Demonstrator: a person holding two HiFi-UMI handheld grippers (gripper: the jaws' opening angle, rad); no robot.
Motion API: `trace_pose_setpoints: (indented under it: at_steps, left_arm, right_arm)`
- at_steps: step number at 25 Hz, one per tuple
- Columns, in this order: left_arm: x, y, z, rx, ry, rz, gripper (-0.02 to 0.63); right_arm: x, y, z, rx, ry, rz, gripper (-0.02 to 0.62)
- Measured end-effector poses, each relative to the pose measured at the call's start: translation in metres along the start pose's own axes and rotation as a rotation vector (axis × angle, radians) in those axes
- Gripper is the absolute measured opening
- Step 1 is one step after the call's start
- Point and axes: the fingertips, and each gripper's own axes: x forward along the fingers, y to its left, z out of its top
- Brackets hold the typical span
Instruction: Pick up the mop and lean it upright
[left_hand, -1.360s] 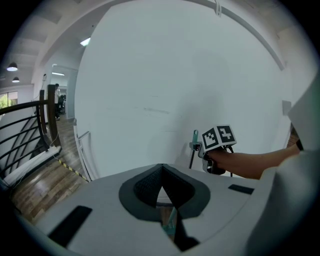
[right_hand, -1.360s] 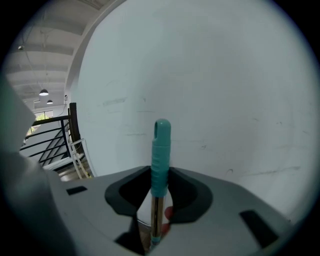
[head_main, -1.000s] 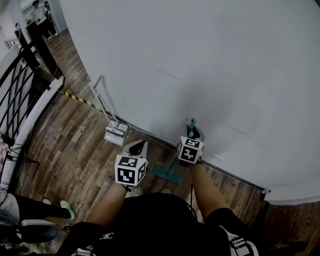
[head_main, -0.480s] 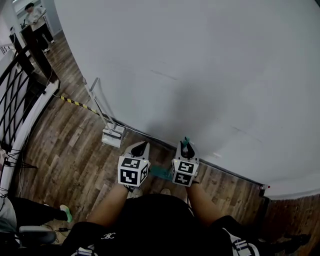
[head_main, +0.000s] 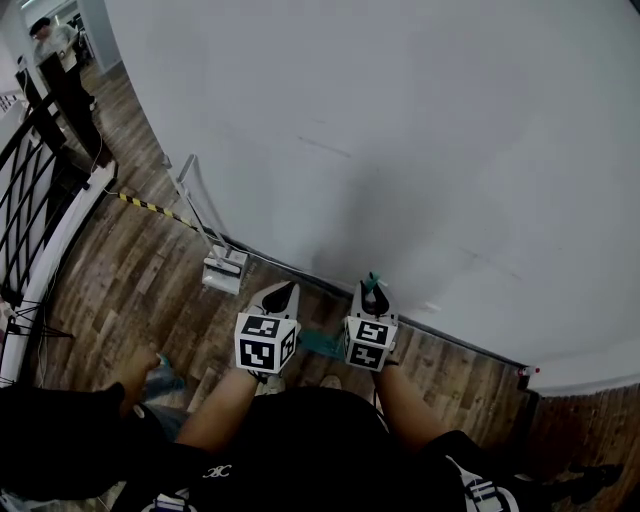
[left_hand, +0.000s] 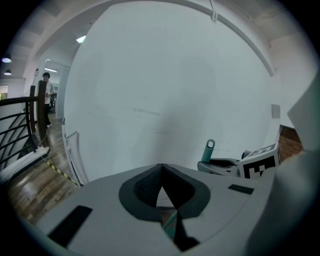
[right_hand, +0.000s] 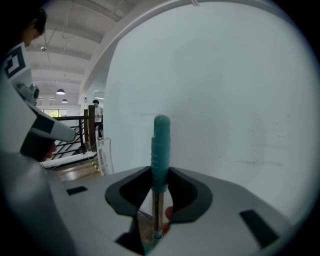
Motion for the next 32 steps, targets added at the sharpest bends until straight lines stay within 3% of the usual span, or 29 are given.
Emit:
trace_pose_setpoints:
  at_steps: [13,32]
  left_arm:
    - [-0.007,-0.001,-0.004,0.019,0.006,0.035,-0.003]
    - [-0.022,-0.001,-0.007,0.017,-0.005,0.135,-0.003]
  right_arm:
    - [0.023,-0.013,0.001,0.022,0.002,0.016,0.114]
    - [0.144,-0.063,0.016,0.063,0.093,0.012,0.11]
